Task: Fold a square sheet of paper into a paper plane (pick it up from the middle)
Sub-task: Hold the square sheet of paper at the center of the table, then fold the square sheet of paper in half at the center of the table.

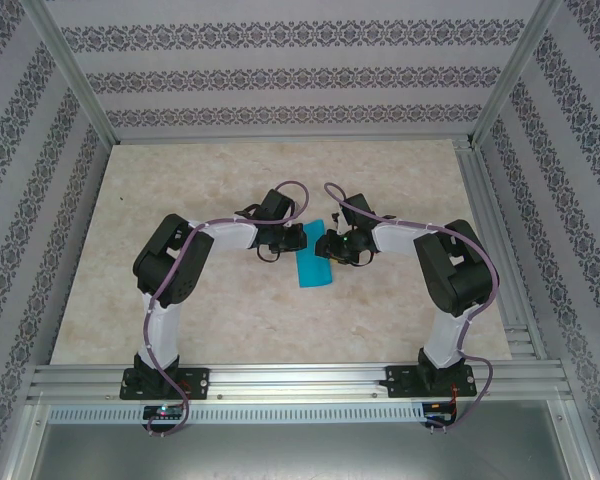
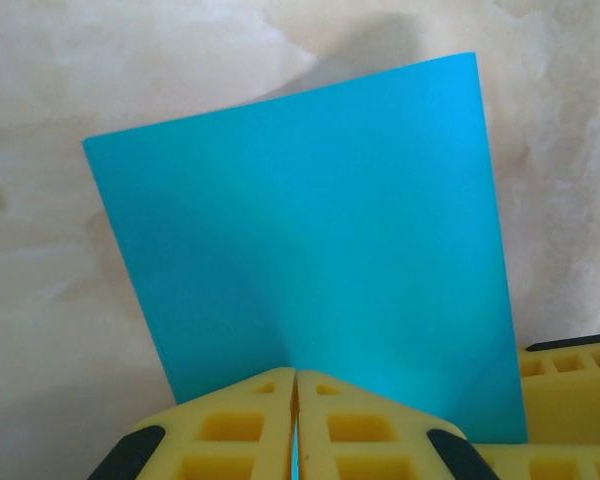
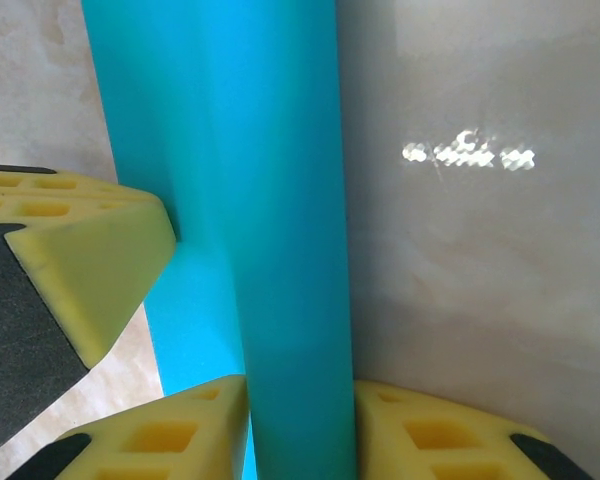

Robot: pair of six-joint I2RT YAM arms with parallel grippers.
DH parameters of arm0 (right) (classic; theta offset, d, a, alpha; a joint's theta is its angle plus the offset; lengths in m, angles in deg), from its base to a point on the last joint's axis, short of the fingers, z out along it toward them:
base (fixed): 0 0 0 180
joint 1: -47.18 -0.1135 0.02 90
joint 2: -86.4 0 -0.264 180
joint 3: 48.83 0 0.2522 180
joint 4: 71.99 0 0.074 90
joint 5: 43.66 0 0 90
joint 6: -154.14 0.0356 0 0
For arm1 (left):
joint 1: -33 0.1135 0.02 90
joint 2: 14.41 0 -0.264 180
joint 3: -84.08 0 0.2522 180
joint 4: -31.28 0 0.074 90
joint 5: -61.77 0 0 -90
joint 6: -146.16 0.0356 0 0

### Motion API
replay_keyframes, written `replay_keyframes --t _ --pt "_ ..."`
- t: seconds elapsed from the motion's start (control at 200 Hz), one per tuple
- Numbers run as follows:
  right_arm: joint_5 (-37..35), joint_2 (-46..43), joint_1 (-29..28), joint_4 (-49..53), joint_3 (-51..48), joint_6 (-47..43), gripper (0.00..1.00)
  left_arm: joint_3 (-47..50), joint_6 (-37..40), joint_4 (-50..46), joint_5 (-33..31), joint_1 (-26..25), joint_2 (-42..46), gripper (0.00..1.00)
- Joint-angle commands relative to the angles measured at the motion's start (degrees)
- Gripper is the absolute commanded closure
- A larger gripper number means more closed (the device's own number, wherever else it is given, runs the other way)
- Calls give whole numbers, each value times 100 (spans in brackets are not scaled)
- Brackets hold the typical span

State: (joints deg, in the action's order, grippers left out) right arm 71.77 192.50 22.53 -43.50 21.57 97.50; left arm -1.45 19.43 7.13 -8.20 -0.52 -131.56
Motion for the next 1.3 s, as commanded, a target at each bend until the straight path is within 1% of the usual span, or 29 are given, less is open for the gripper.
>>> replay_keyframes --t 0.0,0.2,0.33,0.37,0.465,0.569,0.749,0.914,1.059,1.294 --pt "-715 373 3 318 -251 -19 64 -50 123 -471 -133 -79 -184 90" --pt "-672 -487 89 408 -241 31 54 -35 149 -577 -210 -76 -239 92" --pt "-811 -885 153 604 -206 -28 53 -39 166 -595 -219 -81 -274 92" --pt "-778 -961 152 608 -188 -59 54 -43 166 -604 -219 -77 -282 92" --pt "-385 -1012 128 357 -200 -75 58 -56 175 -609 -204 -76 -300 93" --pt "-1 -937 12 53 -159 -50 65 -70 175 -624 -219 -77 -318 93" --pt "334 -644 -165 -193 0 -14 76 -76 184 -665 -224 -78 -335 93" --pt "419 -360 -181 -316 23 39 79 -83 193 -680 -229 -78 -344 93" --pt "277 -164 -131 -265 -28 56 79 -96 195 -735 -292 -76 -351 93" --pt "91 -122 95 -309 -507 51 80 -101 222 -823 -429 -76 -397 93"
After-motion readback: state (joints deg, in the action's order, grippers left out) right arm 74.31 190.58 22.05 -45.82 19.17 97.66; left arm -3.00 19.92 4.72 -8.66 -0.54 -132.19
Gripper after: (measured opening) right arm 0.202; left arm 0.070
